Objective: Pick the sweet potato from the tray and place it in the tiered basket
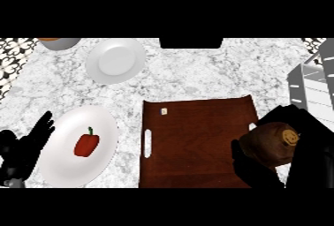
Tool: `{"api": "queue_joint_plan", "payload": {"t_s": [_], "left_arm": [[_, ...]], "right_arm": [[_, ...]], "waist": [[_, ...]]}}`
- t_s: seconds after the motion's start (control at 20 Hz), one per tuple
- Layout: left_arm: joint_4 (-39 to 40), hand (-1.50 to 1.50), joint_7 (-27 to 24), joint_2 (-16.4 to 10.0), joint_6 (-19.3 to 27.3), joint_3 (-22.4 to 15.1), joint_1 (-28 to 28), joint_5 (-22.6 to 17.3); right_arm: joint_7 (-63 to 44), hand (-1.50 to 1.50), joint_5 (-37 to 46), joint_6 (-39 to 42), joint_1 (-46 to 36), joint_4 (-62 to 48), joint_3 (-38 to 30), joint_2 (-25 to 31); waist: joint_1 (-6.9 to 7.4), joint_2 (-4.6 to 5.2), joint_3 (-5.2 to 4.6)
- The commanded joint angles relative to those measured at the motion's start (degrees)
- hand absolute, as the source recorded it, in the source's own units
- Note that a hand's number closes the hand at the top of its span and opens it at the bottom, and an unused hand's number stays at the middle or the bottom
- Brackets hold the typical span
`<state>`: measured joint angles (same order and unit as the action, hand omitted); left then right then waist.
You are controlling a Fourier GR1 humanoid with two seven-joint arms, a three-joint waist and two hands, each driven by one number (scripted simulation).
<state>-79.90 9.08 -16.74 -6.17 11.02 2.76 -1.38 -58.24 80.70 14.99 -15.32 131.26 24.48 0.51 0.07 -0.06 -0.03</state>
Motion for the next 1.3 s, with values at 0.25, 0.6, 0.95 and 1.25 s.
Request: {"api": "queue_joint_plan", "payload": {"t_s": [0.25, 0.6, 0.95, 1.25], "left_arm": [[6.0, 0.0, -3.8, -0.1, -1.8, 1.4, -1.5, 0.3], [2.0, 0.0, -2.6, 1.2, -1.0, 0.0, 1.2, 1.2], [2.0, 0.0, -0.9, 1.4, -0.8, 0.8, -1.1, 0.8], [1.7, 0.0, -0.4, 4.2, 1.4, -1.3, -2.9, 3.0]], "right_arm": [[12.2, 1.5, -12.6, -3.2, -4.3, -9.2, -24.0, 7.4], [21.9, 1.5, -26.3, -12.2, -12.8, -21.9, -38.8, 9.3], [33.9, 1.5, -35.3, -16.0, -21.9, -43.1, -47.9, 18.8], [39.9, 1.5, -37.5, -19.0, -27.7, -58.1, -49.5, 23.8]], "waist": [[-0.09, 0.18, 0.02], [0.67, 0.3, 0.12], [0.45, 0.2, 0.04], [0.46, 0.23, 0.04]]}}
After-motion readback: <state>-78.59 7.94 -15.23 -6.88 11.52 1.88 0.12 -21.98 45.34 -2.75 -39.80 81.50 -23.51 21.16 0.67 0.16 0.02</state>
